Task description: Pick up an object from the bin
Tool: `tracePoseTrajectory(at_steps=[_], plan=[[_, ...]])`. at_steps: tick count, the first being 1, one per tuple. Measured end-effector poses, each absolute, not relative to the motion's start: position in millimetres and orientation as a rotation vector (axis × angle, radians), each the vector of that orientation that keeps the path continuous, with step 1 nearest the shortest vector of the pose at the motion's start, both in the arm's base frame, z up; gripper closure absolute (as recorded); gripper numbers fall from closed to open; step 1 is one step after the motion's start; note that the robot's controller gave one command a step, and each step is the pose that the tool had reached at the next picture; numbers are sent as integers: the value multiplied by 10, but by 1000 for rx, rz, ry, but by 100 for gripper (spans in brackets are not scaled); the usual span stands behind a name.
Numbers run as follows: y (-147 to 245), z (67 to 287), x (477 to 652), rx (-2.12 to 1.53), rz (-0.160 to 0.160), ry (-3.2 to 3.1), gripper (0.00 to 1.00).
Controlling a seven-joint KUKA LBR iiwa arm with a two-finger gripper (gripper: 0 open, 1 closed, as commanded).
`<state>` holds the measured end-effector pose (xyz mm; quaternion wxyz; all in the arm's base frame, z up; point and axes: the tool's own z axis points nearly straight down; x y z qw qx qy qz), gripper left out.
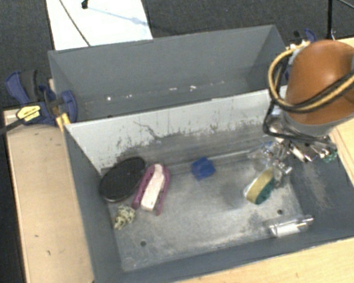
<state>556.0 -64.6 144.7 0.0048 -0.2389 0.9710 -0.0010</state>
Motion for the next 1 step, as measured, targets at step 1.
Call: tracePoseTrajectory(at_steps=[1], plan=[[-755, 2519, 5351, -735, -6, 3045, 100]])
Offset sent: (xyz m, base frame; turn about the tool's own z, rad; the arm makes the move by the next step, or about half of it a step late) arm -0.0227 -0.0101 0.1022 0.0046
